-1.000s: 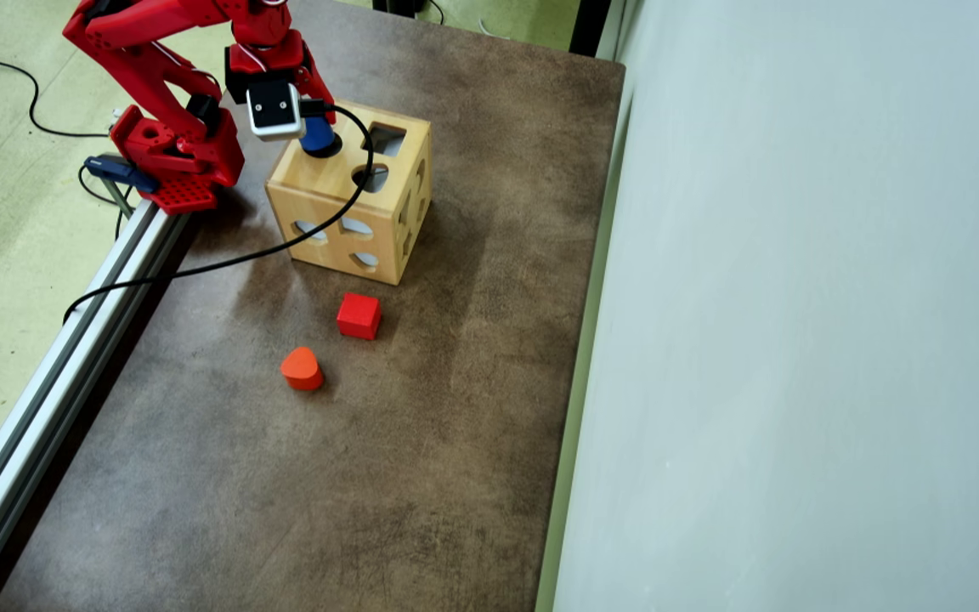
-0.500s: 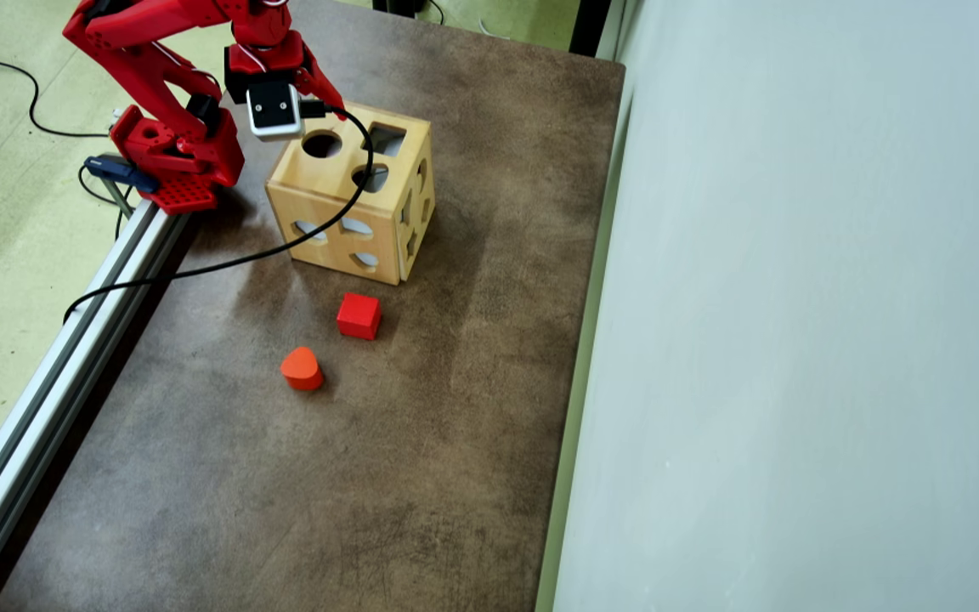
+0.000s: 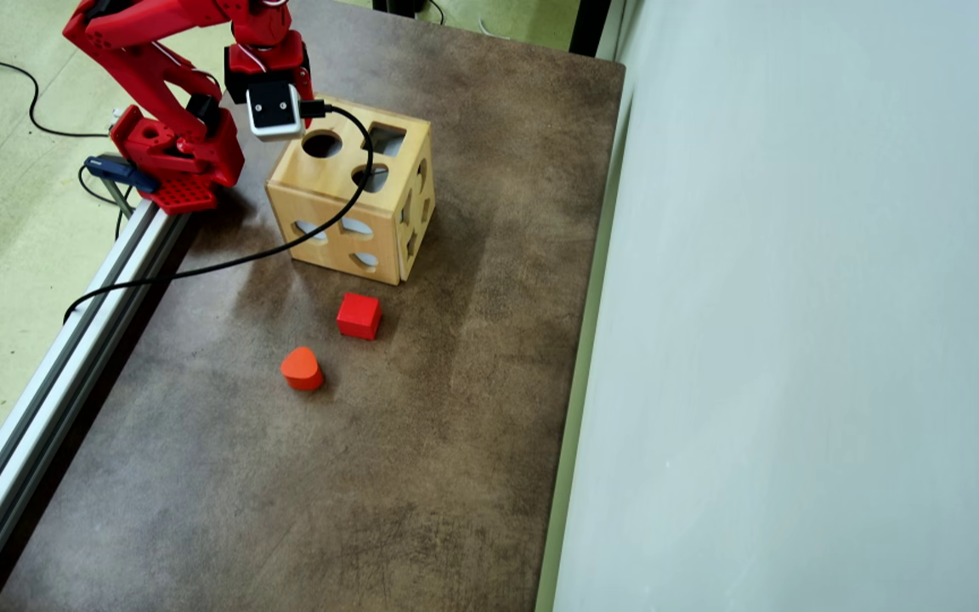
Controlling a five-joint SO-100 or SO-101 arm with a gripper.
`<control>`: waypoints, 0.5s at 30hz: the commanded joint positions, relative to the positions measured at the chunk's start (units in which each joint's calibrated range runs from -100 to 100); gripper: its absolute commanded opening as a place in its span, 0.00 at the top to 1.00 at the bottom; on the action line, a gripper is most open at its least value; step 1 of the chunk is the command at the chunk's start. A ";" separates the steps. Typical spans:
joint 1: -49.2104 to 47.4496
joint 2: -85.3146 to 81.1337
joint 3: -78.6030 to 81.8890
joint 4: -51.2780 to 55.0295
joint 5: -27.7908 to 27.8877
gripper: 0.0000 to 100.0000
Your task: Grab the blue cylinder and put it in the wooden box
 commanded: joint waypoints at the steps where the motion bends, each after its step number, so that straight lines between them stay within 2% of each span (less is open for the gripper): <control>1: -0.36 -9.04 -1.59 0.33 -0.20 0.98; 9: 0.38 -34.69 -0.43 0.41 0.39 0.98; 15: 0.61 -43.18 -0.34 0.41 0.39 0.98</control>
